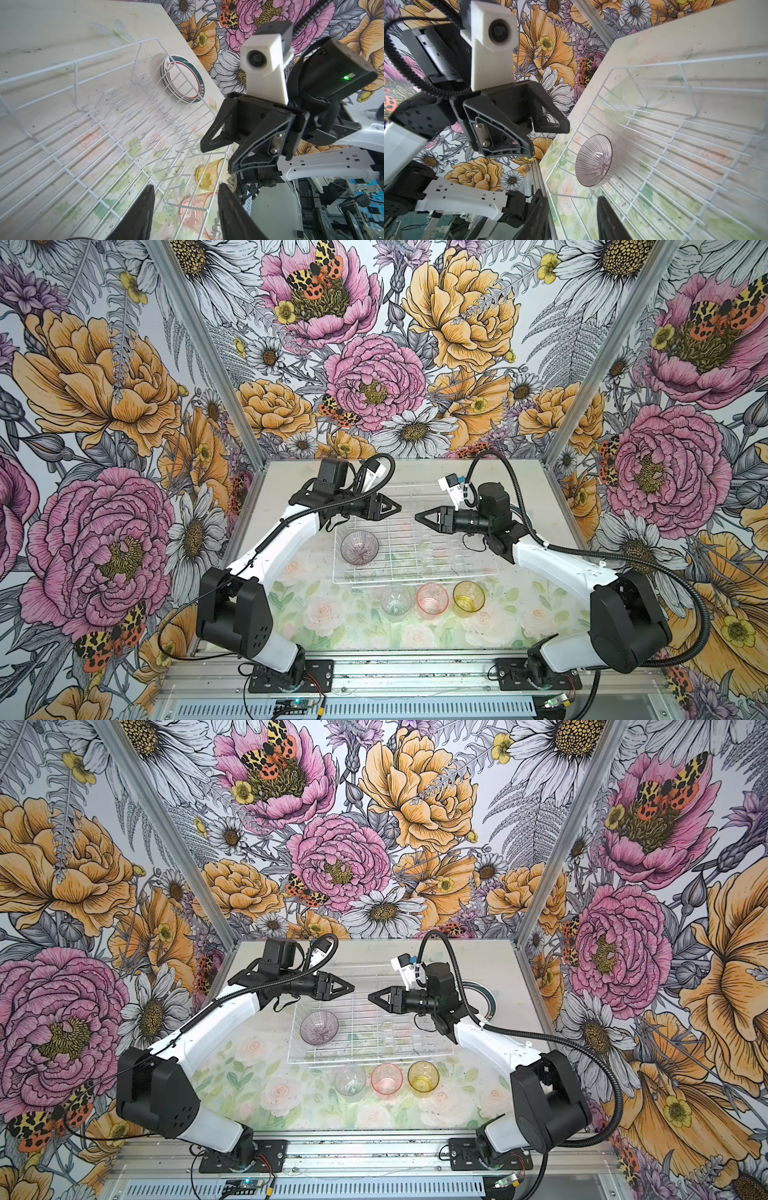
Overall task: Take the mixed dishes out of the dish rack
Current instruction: 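Hold the striped bowl out with the left gripper while the right grasps its rim, then open the left gripper and draw it back while the right holds the bowl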
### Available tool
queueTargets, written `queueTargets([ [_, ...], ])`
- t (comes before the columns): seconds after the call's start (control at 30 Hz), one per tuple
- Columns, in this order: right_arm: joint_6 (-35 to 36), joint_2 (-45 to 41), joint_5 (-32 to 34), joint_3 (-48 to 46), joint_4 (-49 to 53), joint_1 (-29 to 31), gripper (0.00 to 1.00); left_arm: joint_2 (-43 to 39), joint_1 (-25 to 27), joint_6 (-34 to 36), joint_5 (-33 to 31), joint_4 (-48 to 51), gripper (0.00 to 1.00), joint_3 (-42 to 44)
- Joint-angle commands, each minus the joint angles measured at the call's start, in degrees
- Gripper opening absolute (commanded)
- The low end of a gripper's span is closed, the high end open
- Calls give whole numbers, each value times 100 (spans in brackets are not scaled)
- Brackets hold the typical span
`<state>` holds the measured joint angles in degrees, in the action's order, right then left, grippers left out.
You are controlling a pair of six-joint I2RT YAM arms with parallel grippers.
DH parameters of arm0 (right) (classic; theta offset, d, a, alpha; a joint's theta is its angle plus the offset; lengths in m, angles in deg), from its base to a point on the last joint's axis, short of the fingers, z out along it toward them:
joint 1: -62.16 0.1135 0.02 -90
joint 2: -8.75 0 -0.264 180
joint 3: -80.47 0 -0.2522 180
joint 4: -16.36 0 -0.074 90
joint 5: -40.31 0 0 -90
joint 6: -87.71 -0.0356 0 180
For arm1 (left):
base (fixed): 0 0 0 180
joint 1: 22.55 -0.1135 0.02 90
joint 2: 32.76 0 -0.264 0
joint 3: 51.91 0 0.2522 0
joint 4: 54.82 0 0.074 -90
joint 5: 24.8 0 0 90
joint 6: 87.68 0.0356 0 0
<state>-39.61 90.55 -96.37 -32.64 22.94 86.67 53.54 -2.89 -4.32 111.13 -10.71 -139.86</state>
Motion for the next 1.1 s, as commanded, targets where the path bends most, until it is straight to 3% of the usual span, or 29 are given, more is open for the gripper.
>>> queueTargets([
  [0.0, 655, -103, 451, 142, 1088, 82, 40, -320, -46, 162, -606, 52, 53, 122],
  [0.4, 1272, 426, 1430, 1108, 2248, 734, 40, -1418, -167, 217, -2273, 58, 60, 550],
  [0.67, 1825, 1288, 3138, 2480, 3731, 1540, 39, -2362, -369, -64, -3412, -459, 67, 1258],
  [0.83, 1941, 2124, 3953, 3384, 4444, 1886, 38, -2768, -541, -97, -3558, -521, 67, 1490],
  [1.07, 1958, 2841, 4211, 4108, 4777, 2066, 38, -2965, -768, -148, -3546, -604, 68, 1649],
])
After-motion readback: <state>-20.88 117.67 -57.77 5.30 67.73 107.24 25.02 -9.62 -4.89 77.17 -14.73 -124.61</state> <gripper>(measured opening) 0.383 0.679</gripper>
